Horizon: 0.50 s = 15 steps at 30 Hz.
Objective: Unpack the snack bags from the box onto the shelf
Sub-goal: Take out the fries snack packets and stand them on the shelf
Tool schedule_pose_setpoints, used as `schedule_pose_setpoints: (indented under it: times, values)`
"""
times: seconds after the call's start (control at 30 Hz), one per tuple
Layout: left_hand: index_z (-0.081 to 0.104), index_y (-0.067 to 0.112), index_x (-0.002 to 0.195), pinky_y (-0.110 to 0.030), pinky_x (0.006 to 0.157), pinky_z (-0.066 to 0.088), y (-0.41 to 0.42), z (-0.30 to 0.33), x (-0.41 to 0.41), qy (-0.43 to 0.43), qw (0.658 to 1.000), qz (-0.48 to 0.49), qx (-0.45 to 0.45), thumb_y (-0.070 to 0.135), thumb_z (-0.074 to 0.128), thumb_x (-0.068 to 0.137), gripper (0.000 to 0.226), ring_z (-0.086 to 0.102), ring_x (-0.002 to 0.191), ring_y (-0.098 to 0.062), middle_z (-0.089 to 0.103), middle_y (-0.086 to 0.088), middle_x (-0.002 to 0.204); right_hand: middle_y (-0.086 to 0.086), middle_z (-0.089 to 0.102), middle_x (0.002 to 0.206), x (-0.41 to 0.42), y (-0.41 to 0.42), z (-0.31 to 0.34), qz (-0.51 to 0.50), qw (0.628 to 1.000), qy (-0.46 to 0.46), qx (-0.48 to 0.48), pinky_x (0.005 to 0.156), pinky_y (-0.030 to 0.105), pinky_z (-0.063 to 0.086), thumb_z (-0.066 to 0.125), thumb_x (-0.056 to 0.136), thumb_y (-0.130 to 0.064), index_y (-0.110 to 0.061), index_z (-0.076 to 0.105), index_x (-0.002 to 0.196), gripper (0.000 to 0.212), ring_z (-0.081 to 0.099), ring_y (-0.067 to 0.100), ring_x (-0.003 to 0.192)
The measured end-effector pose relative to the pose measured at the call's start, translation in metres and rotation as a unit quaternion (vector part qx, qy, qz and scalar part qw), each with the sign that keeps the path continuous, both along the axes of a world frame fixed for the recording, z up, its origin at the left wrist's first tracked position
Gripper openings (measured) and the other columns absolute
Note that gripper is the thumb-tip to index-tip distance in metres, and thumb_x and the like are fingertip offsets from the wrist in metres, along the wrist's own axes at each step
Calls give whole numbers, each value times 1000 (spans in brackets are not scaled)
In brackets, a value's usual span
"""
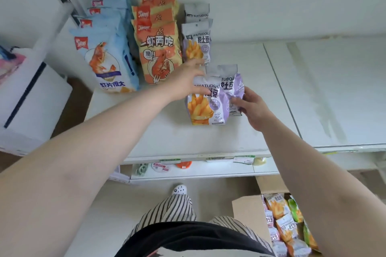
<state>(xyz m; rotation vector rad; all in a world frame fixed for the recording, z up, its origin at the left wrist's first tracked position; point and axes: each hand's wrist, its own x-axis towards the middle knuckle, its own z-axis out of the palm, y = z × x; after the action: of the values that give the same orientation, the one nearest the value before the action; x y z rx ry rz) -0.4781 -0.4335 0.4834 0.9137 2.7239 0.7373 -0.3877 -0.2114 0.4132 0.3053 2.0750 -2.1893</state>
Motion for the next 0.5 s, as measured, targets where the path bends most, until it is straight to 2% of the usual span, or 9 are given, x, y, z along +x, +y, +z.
schedule_pose_setpoints:
  times: [0.07,0.13,0.2,0.27,0.33,0.4,0.43,0.47,0.5]
  values:
    - [64,6,120,-30,117,19,10,-4,0,-7,1000,-11,-5,43,77,73,62,20,146,-21,18,-4,160,11,49,94,0,5,-2,11,1000,-16,-2,62,28,30,70,76,-18,2,55,114,45,40,18,74]
    - [62,6,124,-31,119,14,21,-4,-1,-24,999,-29,-30,44,76,73,65,12,148,-20,10,-2,161,8,54,96,-1,11,-1,16,999,-37,-3,70,30,35,62,79,-11,-7,58,116,37,43,21,83]
    - [62,6,123,-29,116,17,29,-6,-1,-40,997,-45,-51,44,77,73,64,15,147,-21,11,-2,161,7,60,103,-3,15,3,41,998,-57,-9,85,35,37,56,82,-7,-17,59,119,39,51,23,94]
    - [64,6,118,-21,107,22,35,-10,2,-40,997,-49,-43,43,78,72,61,24,142,-21,18,-5,157,11,57,131,-3,20,2,82,995,-60,2,99,37,36,60,86,-22,-28,44,142,58,55,24,117]
    - [67,6,112,-18,101,23,39,-15,6,-15,998,-54,-27,44,79,71,58,29,137,-21,23,-8,150,5,32,157,4,20,1,124,990,-45,45,108,27,35,71,83,-32,-33,7,156,97,43,13,136]
    - [70,8,107,-18,101,22,40,-19,11,22,998,-60,-17,45,80,70,53,29,134,-21,27,-10,143,-7,3,162,12,14,-5,148,986,-21,73,98,10,40,76,82,-8,-30,-15,154,118,28,-2,137]
    - [71,9,103,-19,103,20,40,-20,13,35,997,-62,-12,45,80,69,50,29,133,-23,28,-10,140,-9,-9,161,17,10,-10,149,985,-8,83,99,9,39,77,78,3,-27,-21,152,127,19,-2,141]
    - [71,12,99,-20,104,19,39,-22,15,38,997,-61,-6,44,81,68,46,28,133,-24,28,-11,138,-8,-18,160,21,5,-15,140,985,10,100,108,15,36,79,73,9,-23,-25,151,134,9,3,146]
    - [70,14,95,-21,106,18,40,-23,18,34,998,-59,4,43,82,67,42,27,132,-24,29,-11,136,-8,-20,159,25,0,-20,121,984,31,126,118,27,28,84,67,7,-18,-26,151,140,0,8,150]
